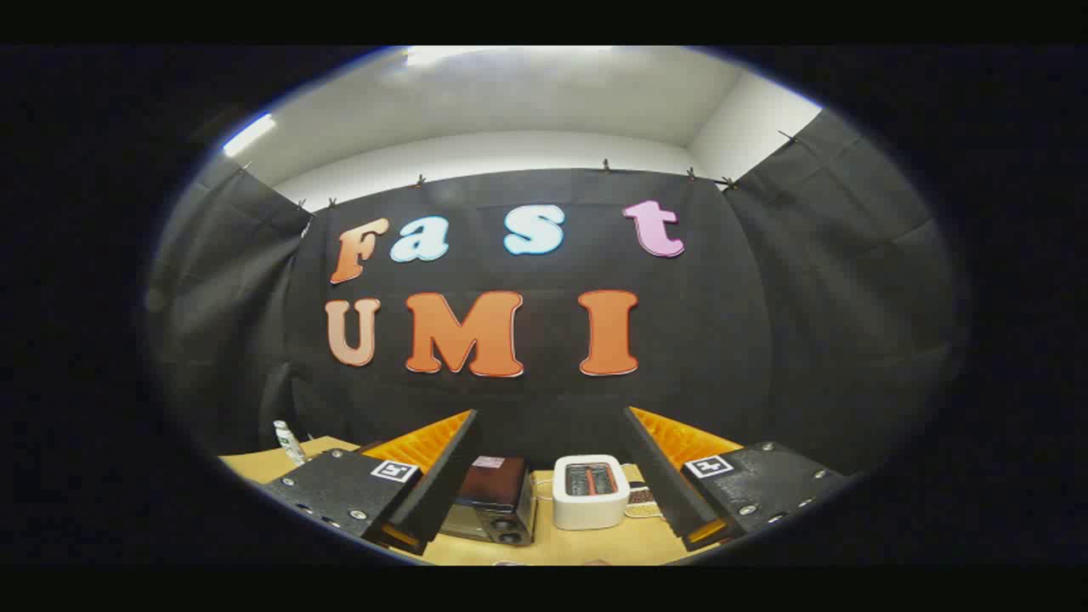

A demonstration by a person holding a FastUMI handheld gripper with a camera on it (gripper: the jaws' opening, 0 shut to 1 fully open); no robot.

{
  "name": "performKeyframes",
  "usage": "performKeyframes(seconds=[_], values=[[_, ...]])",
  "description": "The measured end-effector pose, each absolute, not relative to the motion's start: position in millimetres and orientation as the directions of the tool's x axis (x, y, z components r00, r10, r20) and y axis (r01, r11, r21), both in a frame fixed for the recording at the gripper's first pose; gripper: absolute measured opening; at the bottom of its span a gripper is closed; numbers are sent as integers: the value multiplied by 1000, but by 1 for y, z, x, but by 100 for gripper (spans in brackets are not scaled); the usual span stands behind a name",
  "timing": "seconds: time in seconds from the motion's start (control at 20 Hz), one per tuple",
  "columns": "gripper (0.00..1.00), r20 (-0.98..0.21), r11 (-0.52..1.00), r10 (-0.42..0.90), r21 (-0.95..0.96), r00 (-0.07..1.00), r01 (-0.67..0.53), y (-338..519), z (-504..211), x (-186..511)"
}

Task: Open the toaster oven, put the food inside, and close the toaster oven door.

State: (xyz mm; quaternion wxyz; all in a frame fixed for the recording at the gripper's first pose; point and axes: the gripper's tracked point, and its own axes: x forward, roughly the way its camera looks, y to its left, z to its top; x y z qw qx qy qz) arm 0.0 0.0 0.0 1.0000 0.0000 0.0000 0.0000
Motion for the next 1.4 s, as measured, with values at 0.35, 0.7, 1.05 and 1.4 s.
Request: performKeyframes(seconds=[0.35,0.7,1.05,1.4], values=[[98,-21,999,29,-30,999,-30,36,8,4],[98,-34,999,41,-35,999,-42,49,15,8],[98,-39,997,33,-64,999,-35,57,19,11],[98,-134,996,53,-70,990,-62,80,-17,18]])
